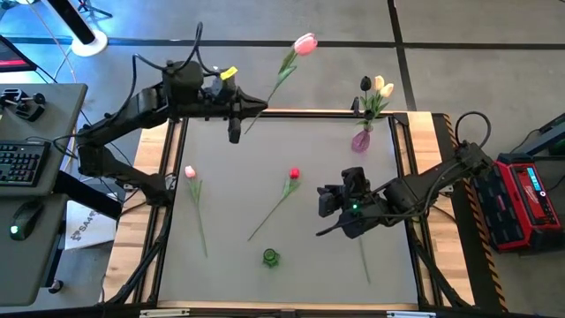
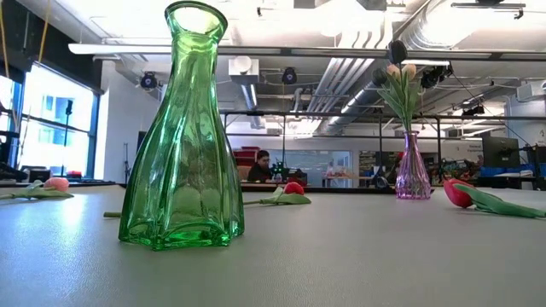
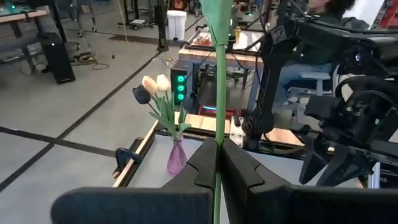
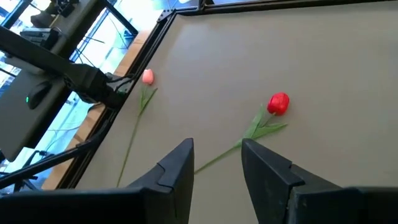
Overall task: Sort flowers into vase by color
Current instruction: Put the top pink flower into the green vase
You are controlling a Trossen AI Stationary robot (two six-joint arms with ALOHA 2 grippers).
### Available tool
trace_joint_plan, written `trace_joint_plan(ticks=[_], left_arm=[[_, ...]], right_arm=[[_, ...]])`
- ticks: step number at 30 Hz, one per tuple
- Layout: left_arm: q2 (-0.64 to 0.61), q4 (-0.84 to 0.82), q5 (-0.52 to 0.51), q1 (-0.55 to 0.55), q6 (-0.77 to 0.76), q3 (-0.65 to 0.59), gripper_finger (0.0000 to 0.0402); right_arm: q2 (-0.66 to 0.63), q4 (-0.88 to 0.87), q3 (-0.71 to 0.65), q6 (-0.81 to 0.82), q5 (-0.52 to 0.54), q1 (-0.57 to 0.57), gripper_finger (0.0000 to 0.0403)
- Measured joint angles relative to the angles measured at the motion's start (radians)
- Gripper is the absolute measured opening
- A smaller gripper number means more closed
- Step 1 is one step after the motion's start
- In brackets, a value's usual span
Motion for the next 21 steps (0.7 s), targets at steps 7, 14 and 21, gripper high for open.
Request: trace_joint_plan(ticks=[7, 14, 21], left_arm=[[-0.028, 0.104, -0.022, -0.053, -0.016, -0.089, 0.0], [-0.08, 0.448, 0.025, -0.141, -0.088, -0.396, 0.0], [-0.099, 0.584, 0.098, -0.193, -0.119, -0.537, 0.0]], right_arm=[[0.0, 0.064, 0.0, -0.067, 0.045, -0.009, 0.0123], [0.0, 0.422, 0.0, -0.485, 0.118, -0.077, 0.0123], [0.0, 0.665, 0.0, -0.775, 0.088, -0.148, 0.0123]])
